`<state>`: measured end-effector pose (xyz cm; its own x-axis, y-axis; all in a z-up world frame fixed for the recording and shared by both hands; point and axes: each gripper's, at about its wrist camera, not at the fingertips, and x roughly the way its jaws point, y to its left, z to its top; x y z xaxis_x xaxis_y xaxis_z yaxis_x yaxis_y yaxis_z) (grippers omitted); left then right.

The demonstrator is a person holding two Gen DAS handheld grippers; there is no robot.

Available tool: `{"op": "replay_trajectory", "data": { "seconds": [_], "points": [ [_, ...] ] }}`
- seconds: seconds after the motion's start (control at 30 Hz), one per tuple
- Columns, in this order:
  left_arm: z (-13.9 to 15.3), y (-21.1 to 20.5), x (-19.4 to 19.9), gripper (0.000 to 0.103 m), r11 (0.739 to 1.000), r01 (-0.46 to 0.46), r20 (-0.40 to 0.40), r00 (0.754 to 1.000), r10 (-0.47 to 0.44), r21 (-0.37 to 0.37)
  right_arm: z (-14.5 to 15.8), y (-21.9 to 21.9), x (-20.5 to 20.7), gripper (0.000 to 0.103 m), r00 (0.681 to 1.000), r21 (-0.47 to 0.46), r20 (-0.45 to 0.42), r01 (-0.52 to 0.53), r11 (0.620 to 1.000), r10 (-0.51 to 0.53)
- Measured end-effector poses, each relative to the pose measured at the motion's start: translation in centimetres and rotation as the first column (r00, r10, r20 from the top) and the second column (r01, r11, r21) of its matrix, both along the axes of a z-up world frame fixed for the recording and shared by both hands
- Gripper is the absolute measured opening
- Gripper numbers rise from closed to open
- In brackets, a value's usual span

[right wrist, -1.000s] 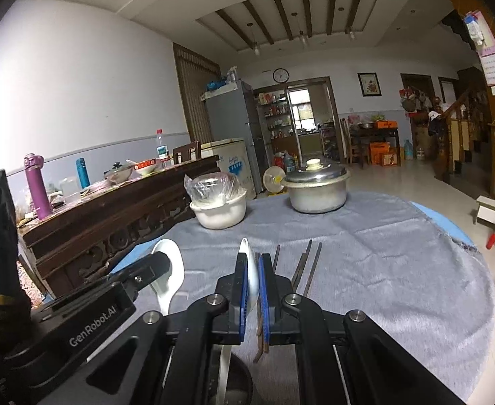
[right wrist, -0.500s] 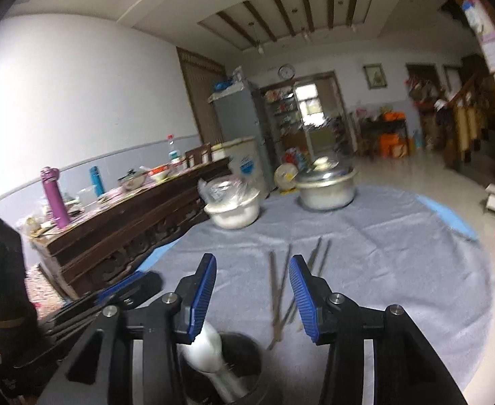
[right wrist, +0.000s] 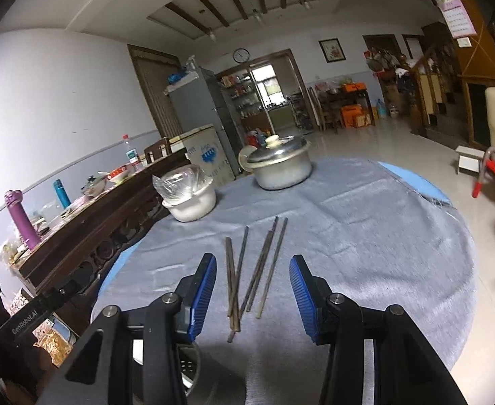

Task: Organize utensils
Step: 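Move both open tools to the dark chopsticks lying on the cloth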

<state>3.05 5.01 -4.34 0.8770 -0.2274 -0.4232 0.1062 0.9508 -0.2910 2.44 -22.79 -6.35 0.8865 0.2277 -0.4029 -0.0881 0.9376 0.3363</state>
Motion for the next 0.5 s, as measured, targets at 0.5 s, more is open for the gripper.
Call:
{"op": "replay_trajectory", "data": {
  "seconds": [0.5],
  "points": [
    [-3.5,2.0,8.5,0.056,1.0,-0.008,-0.229,0.974,0.004,-0.018,-2.8,-1.5,2.6,0.048,0.994,0.049,-0.11,0.012,0.999,-0.006]
  ]
}}
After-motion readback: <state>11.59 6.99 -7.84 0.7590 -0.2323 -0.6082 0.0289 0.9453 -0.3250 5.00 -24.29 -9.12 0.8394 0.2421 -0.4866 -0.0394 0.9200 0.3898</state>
